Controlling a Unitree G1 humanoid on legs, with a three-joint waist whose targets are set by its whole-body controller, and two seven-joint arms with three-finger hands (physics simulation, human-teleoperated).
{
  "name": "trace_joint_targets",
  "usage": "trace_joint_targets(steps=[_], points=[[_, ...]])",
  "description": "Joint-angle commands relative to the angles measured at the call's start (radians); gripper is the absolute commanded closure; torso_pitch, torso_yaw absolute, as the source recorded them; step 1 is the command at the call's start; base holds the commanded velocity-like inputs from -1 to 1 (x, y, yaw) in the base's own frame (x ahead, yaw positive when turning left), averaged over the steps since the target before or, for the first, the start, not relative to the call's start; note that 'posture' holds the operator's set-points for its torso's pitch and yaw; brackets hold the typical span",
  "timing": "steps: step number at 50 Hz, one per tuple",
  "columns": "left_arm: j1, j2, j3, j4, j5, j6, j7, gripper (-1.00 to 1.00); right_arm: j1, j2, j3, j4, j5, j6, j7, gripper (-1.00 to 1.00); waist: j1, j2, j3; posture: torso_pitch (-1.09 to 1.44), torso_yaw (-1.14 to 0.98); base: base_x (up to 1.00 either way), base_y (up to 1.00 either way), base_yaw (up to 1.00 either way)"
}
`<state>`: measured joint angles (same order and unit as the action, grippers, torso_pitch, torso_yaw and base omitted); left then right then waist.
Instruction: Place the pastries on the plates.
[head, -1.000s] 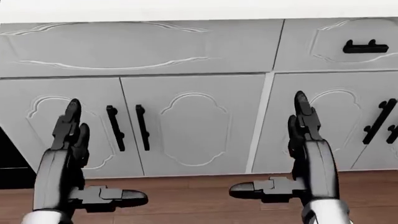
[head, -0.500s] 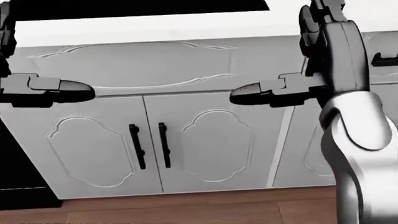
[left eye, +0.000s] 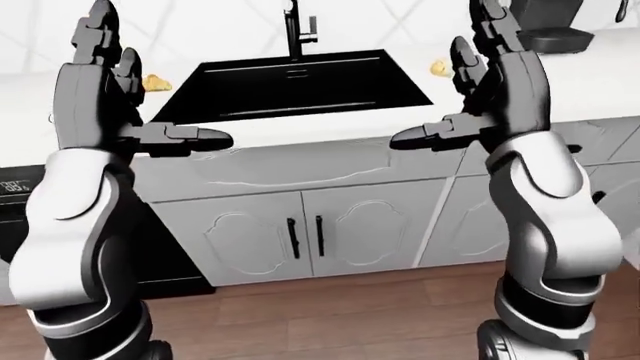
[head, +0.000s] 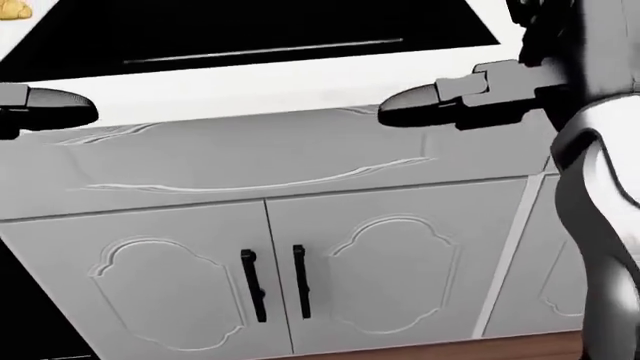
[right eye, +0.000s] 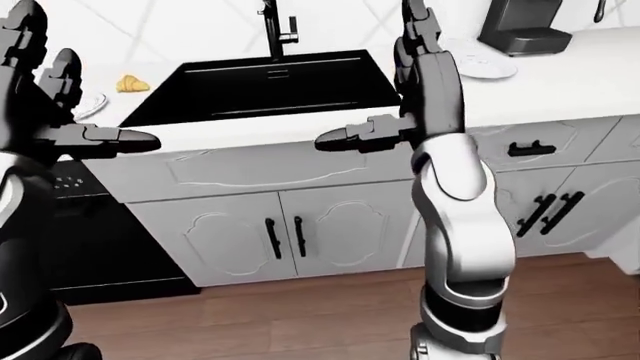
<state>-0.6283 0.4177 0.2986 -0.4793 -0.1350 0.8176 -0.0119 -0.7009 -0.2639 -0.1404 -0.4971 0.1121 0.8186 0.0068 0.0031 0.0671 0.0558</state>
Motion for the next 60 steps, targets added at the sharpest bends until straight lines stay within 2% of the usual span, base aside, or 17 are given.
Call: trace_joint_targets(steps=[1, 9, 10, 14, 19, 21, 22, 24, 33, 40, 42, 44, 45, 48, 51, 55, 60], points=[[-0.025, 0.007, -0.006, -0.014, 0.003, -0.055, 0.003, -1.0, -0.045, -0.028, -0.031, -0.028, -0.013, -0.023, 0.0, -1.0, -0.006, -0.008, -0.022, 0.0, 0.0, 0.31, 0.47, 0.0], [-0.027, 0.018, 0.005, -0.012, -0.004, -0.057, 0.006, -1.0, -0.047, -0.023, -0.036, -0.035, -0.006, -0.029, -0.014, -1.0, 0.011, -0.124, -0.033, 0.0, 0.0, 0.32, 0.47, 0.0], [-0.028, 0.019, 0.005, -0.008, -0.002, -0.061, 0.009, -1.0, -0.043, -0.024, -0.034, -0.032, -0.008, -0.036, -0.013, -1.0, -0.002, -0.094, -0.023, 0.0, 0.0, 0.31, 0.49, 0.0], [-0.026, 0.022, 0.008, -0.015, -0.002, -0.06, 0.01, -1.0, -0.037, -0.036, -0.037, -0.04, -0.014, -0.037, -0.012, -1.0, -0.004, -0.114, -0.04, 0.0, 0.0, 0.31, 0.5, 0.0], [-0.024, 0.022, 0.009, -0.007, 0.003, -0.066, 0.008, -1.0, -0.028, -0.026, -0.044, -0.057, 0.001, -0.023, -0.01, -1.0, -0.021, -0.058, -0.024, 0.0, 0.0, 0.32, 0.5, 0.0], [-0.029, 0.021, 0.004, -0.008, 0.001, -0.065, 0.009, -1.0, -0.036, -0.017, -0.048, -0.054, 0.007, -0.007, -0.026, -1.0, -0.015, 0.004, -0.041, 0.0, 0.0, 0.11, 0.45, 0.0], [-0.027, 0.019, 0.001, -0.008, 0.002, -0.064, 0.01, -1.0, -0.039, -0.018, -0.044, -0.054, 0.009, -0.008, -0.03, -1.0, -0.011, 0.063, -0.089, 0.0, 0.0, 0.0, 0.39, 0.0], [-0.027, 0.022, 0.004, -0.01, 0.001, -0.063, 0.007, -1.0, -0.045, -0.013, -0.041, -0.049, 0.019, -0.007, -0.039, -1.0, 0.006, 0.036, -0.029, 0.0, 0.0, 0.0, 0.39, 0.0], [-0.006, 0.019, 0.005, -0.015, 0.009, -0.076, 0.001, -1.0, -0.044, -0.01, -0.04, -0.054, 0.047, 0.001, -0.061, -1.0, 0.02, -0.121, -0.026, 0.0, 0.0, 0.0, 0.62, 0.0], [0.003, 0.017, 0.01, -0.031, 0.016, -0.068, -0.007, -1.0, -0.026, -0.012, -0.03, -0.051, 0.049, -0.024, -0.056, -1.0, 0.012, -0.118, -0.043, 0.0, 0.0, 0.0, 0.54, 0.08], [0.004, 0.016, 0.01, -0.034, 0.017, -0.065, -0.008, -1.0, -0.024, -0.015, -0.029, -0.049, 0.039, -0.027, -0.053, -1.0, -0.005, -0.022, -0.015, 0.0, 0.0, 0.0, 0.0, 0.77], [0.005, 0.015, 0.007, -0.034, 0.019, -0.066, -0.008, -1.0, -0.02, -0.015, -0.031, -0.057, 0.038, -0.03, -0.046, -1.0, 0.016, 0.075, -0.039, 0.0, 0.0, 0.0, 0.0, 0.83], [0.006, 0.014, 0.005, -0.033, 0.021, -0.067, -0.009, -1.0, -0.021, -0.013, -0.034, -0.057, 0.039, -0.03, -0.046, -1.0, 0.021, 0.029, -0.035, 0.0, 0.0, 0.07, 0.0, 1.0], [0.01, 0.012, 0.004, -0.034, 0.025, -0.068, -0.013, -1.0, -0.014, -0.013, -0.039, -0.057, 0.037, -0.036, -0.047, -1.0, 0.043, -0.009, -0.052, 0.0, 0.0, 0.06, 0.0, 1.0], [0.012, 0.01, 0.003, -0.037, 0.029, -0.067, -0.015, -1.0, -0.01, -0.02, -0.035, -0.051, 0.026, -0.031, -0.054, -1.0, 0.01, -0.038, -0.028, 0.0, 0.0, 0.04, 0.21, 0.67], [0.007, 0.007, 0.001, -0.035, 0.033, -0.063, -0.019, -1.0, -0.003, -0.017, -0.042, -0.054, 0.021, -0.03, -0.051, -1.0, -0.023, -0.167, -0.023, 0.0, 0.0, 0.01, 0.38, 0.0], [-0.017, 0.008, -0.011, -0.018, 0.042, -0.056, -0.027, -1.0, 0.002, -0.016, -0.05, -0.06, 0.031, -0.04, -0.052, -1.0, -0.023, -0.126, -0.056, 0.0, 0.0, 0.05, 0.36, 0.0]])
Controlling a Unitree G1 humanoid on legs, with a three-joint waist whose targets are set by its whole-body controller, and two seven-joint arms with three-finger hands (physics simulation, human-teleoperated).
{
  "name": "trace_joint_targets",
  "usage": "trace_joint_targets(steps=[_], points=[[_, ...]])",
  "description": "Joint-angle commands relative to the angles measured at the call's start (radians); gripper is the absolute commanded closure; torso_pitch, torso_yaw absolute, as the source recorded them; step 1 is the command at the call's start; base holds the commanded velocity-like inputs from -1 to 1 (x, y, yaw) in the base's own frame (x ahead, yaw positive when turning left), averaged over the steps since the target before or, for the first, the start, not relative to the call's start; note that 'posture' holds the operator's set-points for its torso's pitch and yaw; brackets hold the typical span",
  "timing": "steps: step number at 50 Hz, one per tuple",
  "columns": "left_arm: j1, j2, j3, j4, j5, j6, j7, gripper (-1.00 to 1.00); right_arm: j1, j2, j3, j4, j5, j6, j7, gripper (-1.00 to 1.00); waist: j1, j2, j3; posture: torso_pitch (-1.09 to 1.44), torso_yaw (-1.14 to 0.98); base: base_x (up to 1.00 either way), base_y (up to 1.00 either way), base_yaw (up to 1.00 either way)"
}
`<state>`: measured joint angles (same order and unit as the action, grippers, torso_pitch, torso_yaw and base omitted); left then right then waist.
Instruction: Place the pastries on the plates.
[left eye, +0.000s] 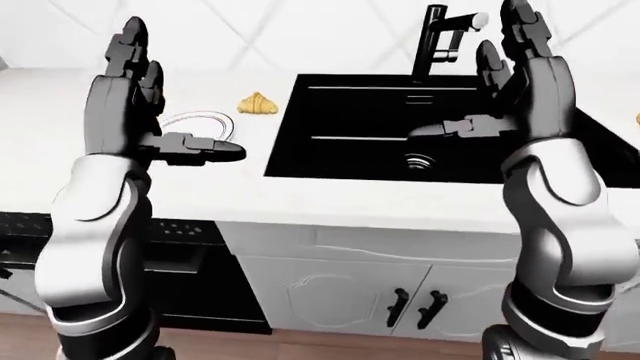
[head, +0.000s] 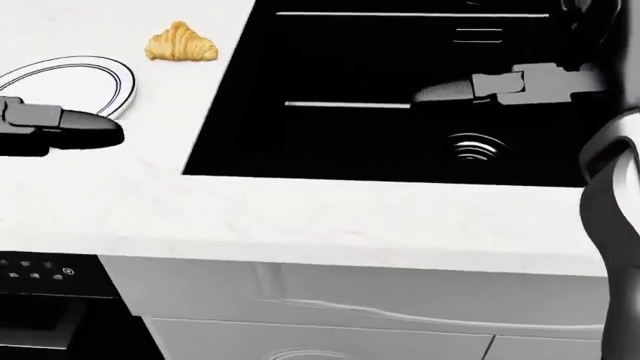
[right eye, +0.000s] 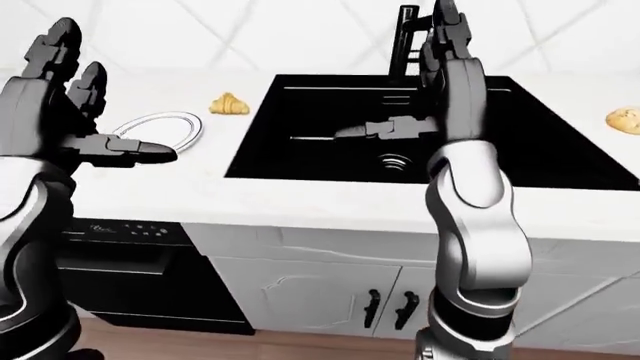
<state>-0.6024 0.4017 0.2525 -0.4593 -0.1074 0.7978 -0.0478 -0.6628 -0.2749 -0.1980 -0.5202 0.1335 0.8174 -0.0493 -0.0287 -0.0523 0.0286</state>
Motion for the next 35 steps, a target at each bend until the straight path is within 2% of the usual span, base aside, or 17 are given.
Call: trace_joint_targets(steps=[1, 5, 8, 9, 10, 11, 12, 23, 24, 25, 26, 27, 29, 31, 33, 34, 35], points=[[-0.047, 0.024, 0.034, -0.03, 0.017, -0.04, 0.009, -1.0, -0.033, -0.006, 0.012, -0.037, 0.01, -0.04, 0.007, -1.0, 0.008, 0.002, -0.025, 0.0, 0.0, 0.17, 0.45, 0.0], [-0.05, 0.022, 0.031, -0.029, 0.024, -0.04, 0.005, -1.0, -0.035, -0.005, 0.012, -0.027, 0.009, -0.049, 0.007, -1.0, -0.001, 0.048, -0.001, 0.0, 0.0, 0.2, 0.53, 0.0], [-0.059, 0.025, 0.03, -0.027, 0.024, -0.034, 0.0, -1.0, -0.039, 0.0, 0.016, -0.022, 0.011, -0.053, 0.004, -1.0, -0.01, 0.114, -0.003, 0.0, 0.0, 0.21, 0.55, 0.0], [-0.056, 0.022, 0.028, -0.023, 0.025, -0.035, 0.0, -1.0, -0.036, 0.002, 0.018, -0.02, 0.012, -0.059, 0.005, -1.0, -0.01, 0.16, -0.016, 0.0, 0.0, 0.2, 0.55, 0.0], [-0.055, 0.021, 0.027, -0.024, 0.026, -0.036, -0.002, -1.0, -0.037, 0.001, 0.019, -0.018, 0.012, -0.058, 0.005, -1.0, -0.013, 0.174, -0.025, 0.0, 0.0, 0.21, 0.55, 0.0], [-0.056, 0.02, 0.029, -0.026, 0.026, -0.036, -0.002, -1.0, -0.037, 0.001, 0.018, -0.02, 0.013, -0.057, 0.005, -1.0, -0.002, 0.146, -0.001, 0.0, 0.0, 0.21, 0.55, 0.0], [-0.051, 0.02, 0.032, -0.028, 0.027, -0.038, -0.001, -1.0, -0.038, 0.002, 0.018, -0.024, 0.014, -0.055, 0.005, -1.0, -0.006, 0.144, 0.006, 0.0, 0.0, 0.21, 0.55, 0.0], [-0.027, 0.02, 0.042, -0.047, 0.027, -0.039, -0.008, -1.0, -0.015, 0.005, 0.016, -0.049, 0.018, -0.054, 0.004, -1.0, 0.034, 0.031, 0.006, 0.0, 0.0, 0.27, 0.55, 0.0], [-0.023, 0.019, 0.04, -0.046, 0.029, -0.044, -0.007, -1.0, -0.015, 0.007, 0.015, -0.051, 0.019, -0.053, 0.002, -1.0, 0.036, 0.03, -0.003, 0.0, 0.0, 0.3, 0.54, 0.0], [-0.022, 0.018, 0.041, -0.048, 0.028, -0.045, -0.008, -1.0, -0.015, 0.007, 0.015, -0.052, 0.019, -0.052, 0.001, -1.0, 0.023, 0.039, 0.013, 0.0, 0.0, 0.29, 0.55, 0.0], [-0.019, 0.017, 0.043, -0.05, 0.027, -0.044, -0.009, -1.0, -0.016, 0.008, 0.016, -0.053, 0.02, -0.051, -0.001, -1.0, 0.033, 0.017, 0.025, 0.0, 0.0, 0.3, 0.49, 0.0], [-0.016, 0.019, 0.044, -0.053, 0.028, -0.045, -0.01, -1.0, -0.015, 0.008, 0.018, -0.05, 0.016, -0.052, -0.003, -1.0, 0.025, 0.015, 0.007, 0.0, 0.0, 0.29, 0.33, 0.0], [-0.011, 0.017, 0.046, -0.054, 0.028, -0.047, -0.01, -1.0, -0.017, 0.015, 0.012, -0.053, 0.026, -0.053, -0.006, -1.0, 0.017, 0.035, 0.001, 0.0, 0.0, 0.27, 0.1, 0.0], [-0.008, 0.016, 0.047, -0.056, 0.029, -0.048, -0.009, -1.0, -0.016, 0.005, 0.016, -0.05, 0.02, -0.056, -0.007, -1.0, -0.005, 0.094, 0.025, 0.0, 0.0, 0.26, 0.0, 0.0], [-0.004, 0.016, 0.049, -0.059, 0.028, -0.048, -0.01, -1.0, -0.012, 0.005, 0.019, -0.056, 0.016, -0.05, -0.007, -1.0, 0.019, 0.182, 0.002, 0.0, 0.0, 0.15, 0.0, 0.0], [-0.003, 0.017, 0.048, -0.058, 0.03, -0.051, -0.01, -1.0, -0.008, 0.005, 0.016, -0.057, 0.014, -0.051, -0.007, -1.0, 0.01, 0.136, -0.001, 0.0, 0.0, 0.09, 0.0, 0.0], [-0.003, 0.016, 0.048, -0.057, 0.03, -0.052, -0.009, -1.0, -0.006, 0.005, 0.015, -0.058, 0.014, -0.05, -0.008, -1.0, 0.023, 0.137, 0.012, 0.0, 0.0, 0.04, 0.0, 0.0]])
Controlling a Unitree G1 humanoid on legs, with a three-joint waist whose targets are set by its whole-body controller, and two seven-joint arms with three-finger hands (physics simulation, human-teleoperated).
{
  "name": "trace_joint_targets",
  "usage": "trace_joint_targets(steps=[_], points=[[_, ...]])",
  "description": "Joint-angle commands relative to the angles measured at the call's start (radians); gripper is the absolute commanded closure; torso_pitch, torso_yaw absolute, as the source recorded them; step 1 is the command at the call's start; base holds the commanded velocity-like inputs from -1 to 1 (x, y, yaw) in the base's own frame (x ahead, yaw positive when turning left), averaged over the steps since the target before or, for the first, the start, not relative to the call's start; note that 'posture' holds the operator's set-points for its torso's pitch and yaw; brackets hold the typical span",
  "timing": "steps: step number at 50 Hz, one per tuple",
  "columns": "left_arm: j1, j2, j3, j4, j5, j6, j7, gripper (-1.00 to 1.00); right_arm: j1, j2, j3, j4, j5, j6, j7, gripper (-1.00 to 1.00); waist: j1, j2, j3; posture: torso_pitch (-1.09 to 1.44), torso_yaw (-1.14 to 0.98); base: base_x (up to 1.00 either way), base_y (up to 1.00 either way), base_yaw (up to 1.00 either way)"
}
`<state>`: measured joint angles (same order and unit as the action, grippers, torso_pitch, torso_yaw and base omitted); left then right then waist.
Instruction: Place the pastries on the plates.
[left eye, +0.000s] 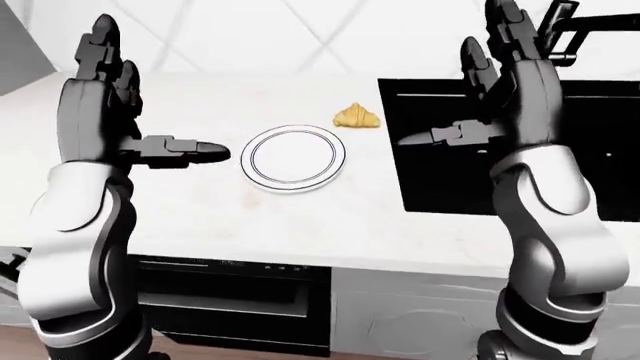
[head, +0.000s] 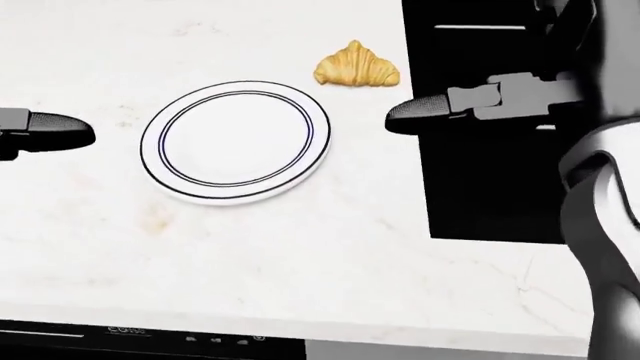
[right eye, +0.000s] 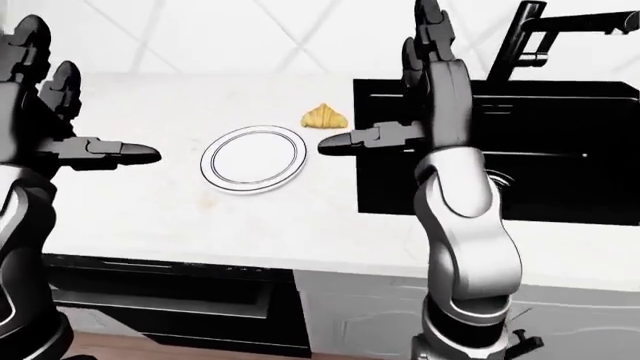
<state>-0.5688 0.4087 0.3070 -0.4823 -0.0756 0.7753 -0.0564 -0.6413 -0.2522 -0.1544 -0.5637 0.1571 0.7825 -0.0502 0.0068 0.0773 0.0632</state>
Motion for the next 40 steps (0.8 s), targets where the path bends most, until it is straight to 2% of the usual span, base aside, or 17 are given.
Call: trace_joint_targets(steps=[1, 7, 8, 10, 11, 12, 13, 17, 19, 22, 24, 25, 27, 29, 37, 38, 40], points=[[-0.035, 0.008, -0.008, -0.033, -0.001, -0.031, -0.001, -1.0, -0.027, -0.017, -0.029, -0.017, -0.01, -0.013, -0.008, -1.0, -0.006, 0.0, -0.021, 0.0, 0.0, 0.02, 0.0, 0.0], [-0.026, 0.004, -0.008, -0.028, 0.004, -0.042, -0.003, -1.0, -0.023, -0.014, -0.028, -0.018, -0.016, -0.017, 0.0, -1.0, 0.0, -0.061, 0.007, 0.0, 0.0, 0.03, 0.0, 0.0], [-0.025, 0.003, -0.009, -0.025, 0.005, -0.045, -0.003, -1.0, -0.022, -0.015, -0.027, -0.019, -0.017, -0.016, 0.0, -1.0, 0.003, -0.065, -0.016, 0.0, 0.0, 0.05, 0.0, 0.0], [-0.023, 0.002, -0.008, -0.023, 0.006, -0.049, -0.004, -1.0, -0.021, -0.015, -0.024, -0.025, -0.019, -0.01, 0.001, -1.0, 0.013, -0.107, -0.01, 0.0, 0.0, 0.05, 0.0, 0.0], [-0.021, 0.002, -0.007, -0.025, 0.005, -0.049, -0.005, -1.0, -0.022, -0.016, -0.023, -0.028, -0.02, -0.006, 0.003, -1.0, 0.018, -0.133, -0.047, 0.0, 0.0, 0.05, 0.0, 0.0], [-0.02, 0.002, -0.006, -0.025, 0.005, -0.049, -0.006, -1.0, -0.023, -0.017, -0.021, -0.026, -0.024, -0.008, 0.005, -1.0, 0.012, -0.106, -0.02, 0.0, 0.0, 0.05, 0.0, 0.0], [-0.018, 0.002, -0.005, -0.024, 0.005, -0.051, -0.007, -1.0, -0.023, -0.014, -0.02, -0.019, -0.027, -0.015, 0.005, -1.0, 0.011, -0.1, -0.043, 0.0, 0.0, 0.05, 0.12, 0.0], [-0.031, 0.003, -0.013, -0.009, 0.008, -0.055, -0.007, -1.0, -0.015, -0.007, -0.02, -0.01, -0.036, -0.031, 0.015, -1.0, -0.007, -0.106, -0.061, 0.0, 0.0, 0.08, 0.16, 0.0], [-0.043, 0.004, -0.018, 0.001, 0.01, -0.056, -0.006, -1.0, -0.01, -0.009, -0.021, -0.005, -0.039, -0.037, 0.018, -1.0, -0.01, -0.086, -0.044, 0.0, 0.0, 0.14, 0.16, 0.0], [-0.052, 0.001, -0.029, 0.006, 0.019, -0.054, -0.007, -1.0, -0.01, -0.007, -0.024, -0.001, -0.035, -0.041, 0.019, -1.0, -0.017, -0.047, -0.026, 0.0, 0.0, 0.14, 0.19, 0.0], [-0.064, 0.002, -0.032, 0.007, 0.023, -0.047, -0.009, -1.0, -0.009, -0.005, -0.03, -0.001, -0.03, -0.042, 0.016, -1.0, -0.022, 0.012, -0.044, 0.0, 0.0, 0.15, 0.2, 0.0], [-0.064, 0.002, -0.031, 0.004, 0.023, -0.045, -0.01, -1.0, -0.007, -0.006, -0.033, -0.008, -0.026, -0.037, 0.016, -1.0, -0.025, 0.023, -0.057, 0.0, 0.0, 0.15, 0.2, 0.0], [-0.061, 0.0, -0.031, 0.003, 0.026, -0.046, -0.013, -1.0, 0.002, -0.005, -0.036, -0.004, -0.022, -0.043, 0.008, -1.0, -0.018, 0.006, -0.018, 0.0, 0.0, 0.06, 0.04, 0.0], [-0.058, -0.002, -0.028, -0.006, 0.028, -0.039, -0.014, -1.0, 0.001, -0.005, -0.046, -0.009, -0.008, -0.039, -0.008, -1.0, -0.021, -0.008, -0.04, 0.0, 0.0, 0.0, 0.0, 0.0], [-0.042, -0.007, -0.025, -0.001, 0.033, -0.058, -0.017, -1.0, 0.004, -0.017, -0.037, -0.014, -0.01, -0.025, -0.017, -1.0, 0.008, -0.11, -0.03, 0.0, 0.0, 0.0, 0.0, 0.0], [-0.039, -0.008, -0.024, 0.0, 0.032, -0.059, -0.017, -1.0, 0.0, -0.017, -0.037, -0.014, -0.009, -0.02, -0.018, -1.0, 0.007, -0.089, -0.027, 0.0, 0.0, 0.0, 0.0, 0.0], [-0.036, -0.009, -0.023, 0.001, 0.031, -0.061, -0.016, -1.0, -0.022, -0.024, -0.035, -0.017, -0.01, 0.005, -0.019, -1.0, 0.006, -0.09, -0.043, 0.0, 0.0, 0.0, 0.0, 0.0]])
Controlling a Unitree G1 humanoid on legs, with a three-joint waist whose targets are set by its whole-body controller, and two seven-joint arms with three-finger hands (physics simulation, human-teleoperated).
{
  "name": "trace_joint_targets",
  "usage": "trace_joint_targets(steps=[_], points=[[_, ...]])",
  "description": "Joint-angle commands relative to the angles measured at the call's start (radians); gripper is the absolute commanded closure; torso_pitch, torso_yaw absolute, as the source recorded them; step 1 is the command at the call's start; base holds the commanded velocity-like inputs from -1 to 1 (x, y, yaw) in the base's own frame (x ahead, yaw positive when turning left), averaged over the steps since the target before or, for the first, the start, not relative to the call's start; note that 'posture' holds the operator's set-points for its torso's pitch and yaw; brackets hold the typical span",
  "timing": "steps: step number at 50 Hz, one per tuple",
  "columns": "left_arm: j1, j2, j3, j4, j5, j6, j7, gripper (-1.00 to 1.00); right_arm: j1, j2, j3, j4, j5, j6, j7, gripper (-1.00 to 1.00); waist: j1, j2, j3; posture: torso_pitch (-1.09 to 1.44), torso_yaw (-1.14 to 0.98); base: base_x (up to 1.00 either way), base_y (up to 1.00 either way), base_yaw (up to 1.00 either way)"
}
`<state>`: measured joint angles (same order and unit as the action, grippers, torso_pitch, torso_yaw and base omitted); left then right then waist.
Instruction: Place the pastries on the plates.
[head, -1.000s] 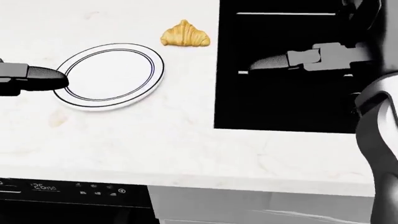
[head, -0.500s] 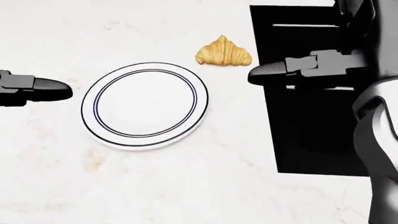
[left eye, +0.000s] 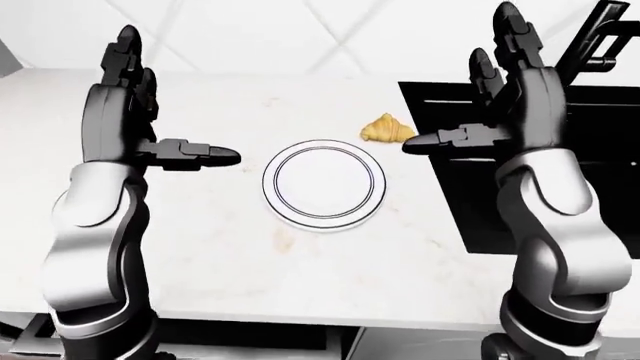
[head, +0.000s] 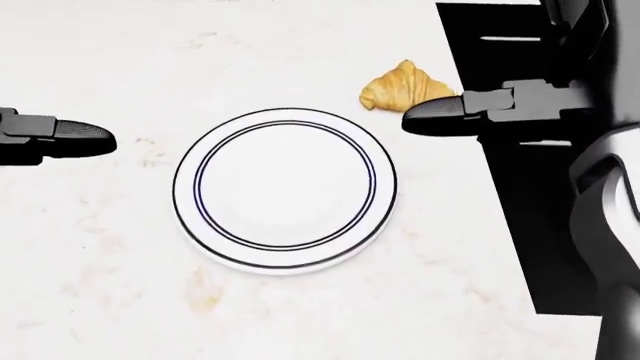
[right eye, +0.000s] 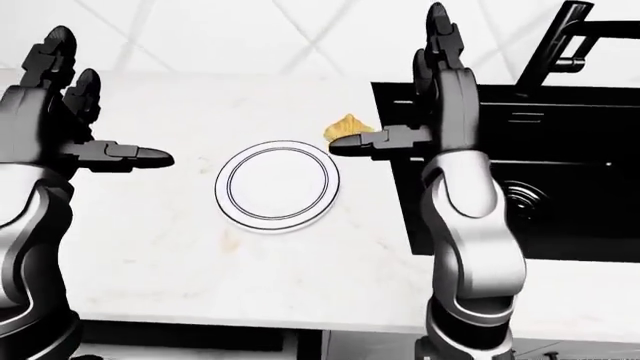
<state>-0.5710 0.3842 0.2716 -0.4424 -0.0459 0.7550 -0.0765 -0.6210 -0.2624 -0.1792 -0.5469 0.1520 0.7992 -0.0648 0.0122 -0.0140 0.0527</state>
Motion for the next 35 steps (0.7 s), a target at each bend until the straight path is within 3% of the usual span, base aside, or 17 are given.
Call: trace_joint_targets(steps=[1, 12, 16, 23, 25, 31, 35], points=[[-0.031, 0.015, 0.014, -0.04, 0.001, -0.042, 0.004, -1.0, -0.063, -0.021, -0.012, -0.03, -0.005, 0.003, -0.003, -1.0, 0.001, 0.004, -0.035, 0.0, 0.0, 0.0, 0.0, 0.0], [-0.048, 0.012, -0.002, 0.004, 0.011, -0.065, 0.002, -1.0, -0.308, -0.09, 0.004, 0.057, -0.004, 0.147, 0.02, -1.0, -0.014, 0.031, -0.022, 0.0, 0.0, 0.0, 0.0, 0.0], [-0.061, 0.016, 0.0, 0.014, 0.01, -0.065, 0.001, -1.0, -0.435, -0.119, 0.034, 0.207, -0.042, 0.109, 0.066, -1.0, -0.016, 0.031, -0.017, 0.0, 0.0, 0.0, 0.0, 0.0], [-0.051, 0.019, 0.007, 0.009, 0.009, -0.065, 0.0, -1.0, -0.633, -0.104, 0.071, 0.668, -0.162, -0.129, 0.144, -1.0, -0.019, 0.028, -0.022, 0.0, 0.0, 0.0, 0.0, 0.0], [-0.049, 0.02, 0.008, 0.006, 0.008, -0.063, 0.0, -1.0, -0.732, -0.097, 0.089, 0.911, -0.199, -0.269, 0.166, -1.0, -0.018, 0.03, -0.023, 0.0, 0.0, 0.0, 0.0, 0.0], [-0.044, 0.024, 0.014, -0.007, 0.006, -0.051, -0.001, -1.0, -0.948, -0.073, 0.078, 1.518, -0.251, -0.619, 0.139, -1.0, -0.022, 0.041, -0.029, 0.0, 0.0, 0.0, 0.0, 0.0], [-0.038, 0.031, 0.027, -0.032, 0.001, -0.032, -0.003, -1.0, -1.007, -0.064, 0.081, 1.729, -0.289, -0.737, 0.129, -1.0, -0.021, 0.046, -0.033, 0.0, 0.0, 0.0, 0.0, 0.0]])
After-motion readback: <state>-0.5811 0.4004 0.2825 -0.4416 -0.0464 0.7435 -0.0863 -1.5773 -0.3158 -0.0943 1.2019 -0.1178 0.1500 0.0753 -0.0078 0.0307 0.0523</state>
